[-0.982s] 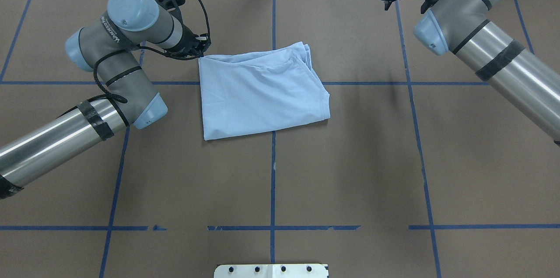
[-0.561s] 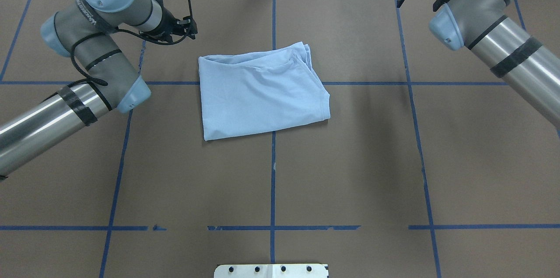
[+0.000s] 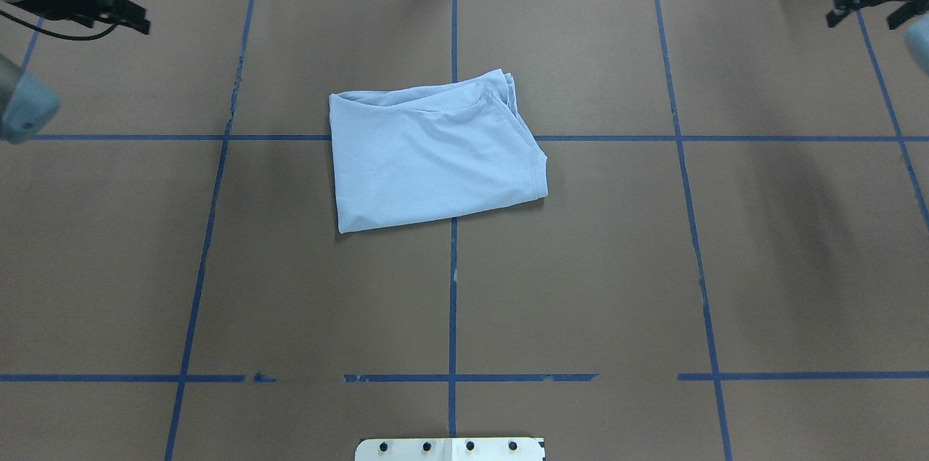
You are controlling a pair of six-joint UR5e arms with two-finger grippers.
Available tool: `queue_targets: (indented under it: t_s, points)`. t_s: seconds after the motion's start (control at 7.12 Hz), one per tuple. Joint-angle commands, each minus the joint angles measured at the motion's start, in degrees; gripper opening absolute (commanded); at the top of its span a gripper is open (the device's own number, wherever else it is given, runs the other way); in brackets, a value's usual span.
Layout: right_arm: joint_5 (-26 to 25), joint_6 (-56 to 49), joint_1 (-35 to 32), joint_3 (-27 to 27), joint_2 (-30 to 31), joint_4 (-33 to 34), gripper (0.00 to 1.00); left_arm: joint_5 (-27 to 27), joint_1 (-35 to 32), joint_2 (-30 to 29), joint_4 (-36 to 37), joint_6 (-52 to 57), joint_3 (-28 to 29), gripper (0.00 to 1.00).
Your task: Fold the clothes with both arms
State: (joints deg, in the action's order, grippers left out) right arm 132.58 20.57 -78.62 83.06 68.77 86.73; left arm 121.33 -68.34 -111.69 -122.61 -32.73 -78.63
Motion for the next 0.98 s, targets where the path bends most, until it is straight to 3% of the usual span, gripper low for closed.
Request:
queue_targets:
  t_s: [0.0, 0.14, 0.28, 0.42, 0.56, 0.7, 0.84]
  points:
    - [0.3, -16.9, -7.0, 1.0, 8.3, 5.7, 1.00, 4.1, -7.1, 11.1, 0.4, 17.3, -3.5, 1.00]
    - [0.5, -21.8, -10.4, 2.1, 12.4, 5.8, 1.00, 9.4, -11.1, 14.8, 0.4, 26.5, -4.2, 1.00]
    - [1.4, -22.2, -11.3, 7.2, 18.7, 5.6, 1.00, 13.3, -13.8, 18.1, 0.8, 35.2, -4.8, 1.00]
    - [2.1, -21.2, -11.3, 10.5, 21.7, 5.7, 1.00, 15.4, -14.9, 21.2, 1.8, 37.6, -6.7, 1.00]
    - [1.6, -21.9, -11.2, 9.3, 25.8, 4.9, 1.00, 14.5, -15.7, 28.8, 1.3, 36.9, -12.7, 1.00]
    - [2.1, -21.8, -11.2, 9.0, 25.8, 4.9, 1.00, 8.5, -15.9, 30.5, 1.7, 36.2, -14.8, 1.00]
    - [2.2, -21.6, -11.2, 9.1, 26.1, 5.0, 1.00, 6.1, -15.9, 32.3, 1.3, 37.1, -13.5, 1.00]
